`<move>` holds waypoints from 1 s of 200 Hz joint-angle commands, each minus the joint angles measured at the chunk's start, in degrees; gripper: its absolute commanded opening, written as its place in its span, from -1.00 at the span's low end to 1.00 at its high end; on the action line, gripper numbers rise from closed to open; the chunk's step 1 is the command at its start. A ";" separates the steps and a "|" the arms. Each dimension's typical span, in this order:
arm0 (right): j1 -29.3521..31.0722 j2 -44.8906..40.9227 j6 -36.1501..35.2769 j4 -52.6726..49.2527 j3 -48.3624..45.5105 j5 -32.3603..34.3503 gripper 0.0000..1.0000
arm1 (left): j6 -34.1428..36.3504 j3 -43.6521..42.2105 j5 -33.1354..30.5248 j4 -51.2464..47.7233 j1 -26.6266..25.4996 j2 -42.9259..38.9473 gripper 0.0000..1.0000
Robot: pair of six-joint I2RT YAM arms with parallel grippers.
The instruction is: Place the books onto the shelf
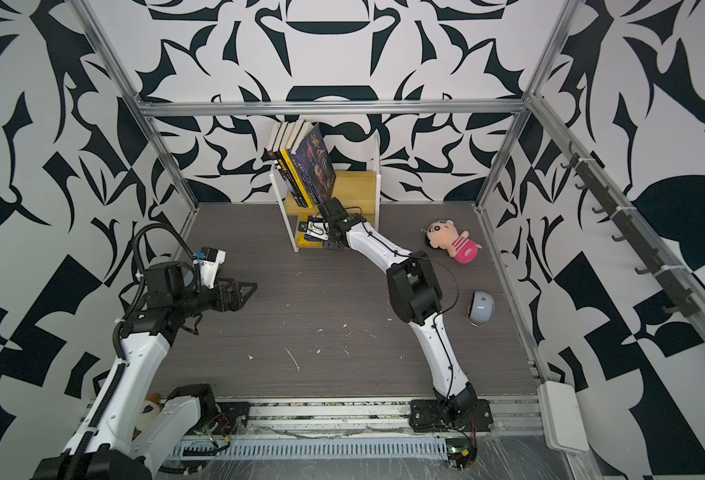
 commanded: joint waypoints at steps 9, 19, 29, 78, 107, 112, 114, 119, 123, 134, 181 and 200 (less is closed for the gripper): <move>-1.07 -0.56 1.14 2.47 3.03 0.42 -0.14 | 0.63 -0.13 1.21 -0.58 0.49 -0.36 0.99; -1.12 -0.56 1.06 2.49 3.14 0.39 -0.17 | 0.64 -0.17 1.20 -0.53 0.59 -0.39 0.99; -1.32 -0.78 1.06 2.46 3.09 0.31 -0.19 | 0.68 -0.23 1.20 -0.42 0.60 -0.25 0.99; -1.69 -1.44 0.71 2.64 2.51 -0.12 -0.11 | 0.59 -0.24 1.39 -0.32 0.74 -0.25 0.99; -1.65 -1.96 2.47 2.61 2.51 -1.64 -0.04 | 0.78 -0.46 1.44 -0.18 0.96 -0.25 0.99; -1.64 -2.05 2.91 2.76 2.58 -2.04 -0.04 | 0.79 -0.53 1.44 -0.09 0.91 -0.25 0.99; -1.66 -2.05 3.10 2.82 2.62 -2.23 -0.04 | 0.78 -0.55 1.35 -0.10 0.92 -0.25 0.99; -1.68 -2.14 3.74 2.98 2.60 -2.68 -0.04 | 0.77 -0.51 1.34 -0.04 0.98 -0.25 0.99; -1.71 -2.14 4.10 3.09 2.54 -3.03 -0.04 | 0.79 -0.54 1.42 -0.07 1.01 -0.32 0.99; -1.64 -1.90 4.89 3.24 2.79 -3.45 -0.06 | 0.73 -0.44 1.36 -0.16 0.98 -0.33 0.99; -1.52 -0.45 6.97 4.14 3.95 -3.51 -0.12 | 0.67 -0.50 1.44 -0.22 1.21 -0.47 0.99; -1.48 -0.12 7.29 4.78 4.10 -2.98 -0.16 | 0.67 -0.55 1.43 -0.18 1.30 -0.36 0.99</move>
